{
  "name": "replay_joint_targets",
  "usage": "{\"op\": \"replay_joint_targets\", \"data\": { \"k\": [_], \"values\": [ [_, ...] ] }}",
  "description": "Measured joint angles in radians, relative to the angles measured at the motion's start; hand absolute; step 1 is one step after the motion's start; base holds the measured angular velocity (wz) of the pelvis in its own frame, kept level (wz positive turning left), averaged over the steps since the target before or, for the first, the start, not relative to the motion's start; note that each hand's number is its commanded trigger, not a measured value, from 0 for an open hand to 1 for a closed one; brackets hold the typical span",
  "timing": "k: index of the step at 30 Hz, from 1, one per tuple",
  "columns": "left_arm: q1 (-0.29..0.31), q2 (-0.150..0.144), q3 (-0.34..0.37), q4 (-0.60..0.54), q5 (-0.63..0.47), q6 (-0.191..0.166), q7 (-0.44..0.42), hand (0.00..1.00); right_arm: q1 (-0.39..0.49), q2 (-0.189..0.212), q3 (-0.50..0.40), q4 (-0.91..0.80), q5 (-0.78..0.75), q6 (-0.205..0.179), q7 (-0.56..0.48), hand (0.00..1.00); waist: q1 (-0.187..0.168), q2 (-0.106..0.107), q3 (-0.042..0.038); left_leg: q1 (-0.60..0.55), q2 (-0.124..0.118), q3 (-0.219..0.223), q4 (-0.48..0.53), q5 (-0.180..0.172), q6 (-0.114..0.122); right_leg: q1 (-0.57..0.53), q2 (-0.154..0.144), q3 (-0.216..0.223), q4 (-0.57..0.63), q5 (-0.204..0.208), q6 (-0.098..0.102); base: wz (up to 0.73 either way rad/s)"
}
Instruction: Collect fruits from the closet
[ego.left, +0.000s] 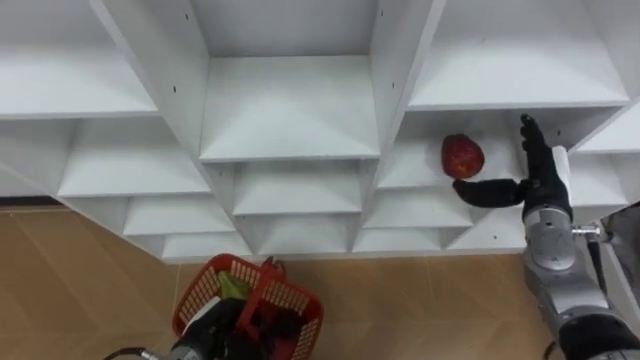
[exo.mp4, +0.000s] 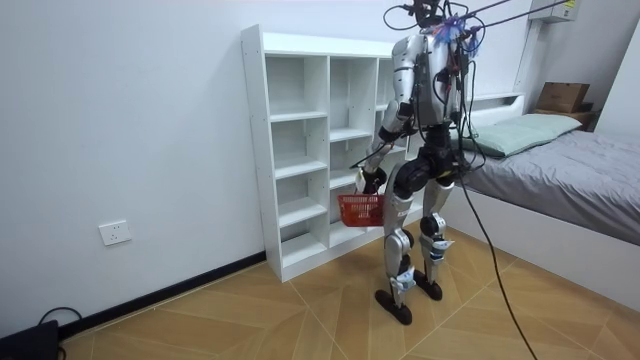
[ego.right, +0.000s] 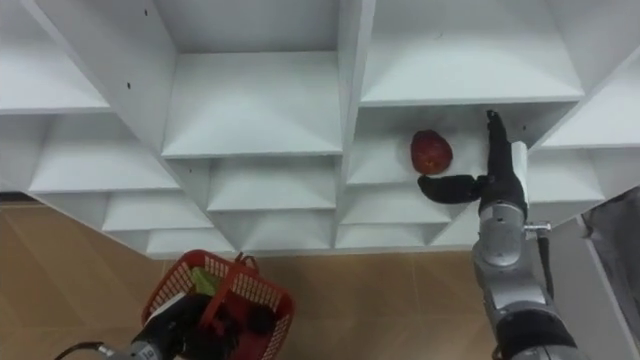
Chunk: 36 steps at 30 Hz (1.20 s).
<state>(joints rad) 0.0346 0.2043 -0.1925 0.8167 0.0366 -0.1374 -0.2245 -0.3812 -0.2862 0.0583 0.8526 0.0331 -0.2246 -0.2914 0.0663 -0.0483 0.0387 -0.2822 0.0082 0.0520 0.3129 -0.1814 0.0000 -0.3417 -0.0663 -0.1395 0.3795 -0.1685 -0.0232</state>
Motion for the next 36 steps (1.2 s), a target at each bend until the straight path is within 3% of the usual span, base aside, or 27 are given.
{"op": "replay_joint_targets", "data": {
  "k": [7,36],
  "values": [
    [-0.011,0.000,0.001,-0.014,0.019,0.006,0.018,1.00,-0.013,-0.002,-0.001,0.000,0.012,0.004,-0.020,0.00,0.020,-0.021,0.0110,-0.046,-0.004,0.000,0.027,0.002,0.003,-0.047,-0.008,-0.002,0.024,-0.005,-0.001,0.01],
    [-0.031,-0.013,-0.020,-0.014,0.024,0.007,0.049,1.00,-0.070,-0.015,0.002,0.005,0.057,0.008,-0.056,0.00,0.039,-0.026,0.0102,-0.117,-0.007,0.002,0.076,0.005,0.008,-0.121,-0.020,0.002,0.088,-0.005,-0.005,0.00]
  ]
}}
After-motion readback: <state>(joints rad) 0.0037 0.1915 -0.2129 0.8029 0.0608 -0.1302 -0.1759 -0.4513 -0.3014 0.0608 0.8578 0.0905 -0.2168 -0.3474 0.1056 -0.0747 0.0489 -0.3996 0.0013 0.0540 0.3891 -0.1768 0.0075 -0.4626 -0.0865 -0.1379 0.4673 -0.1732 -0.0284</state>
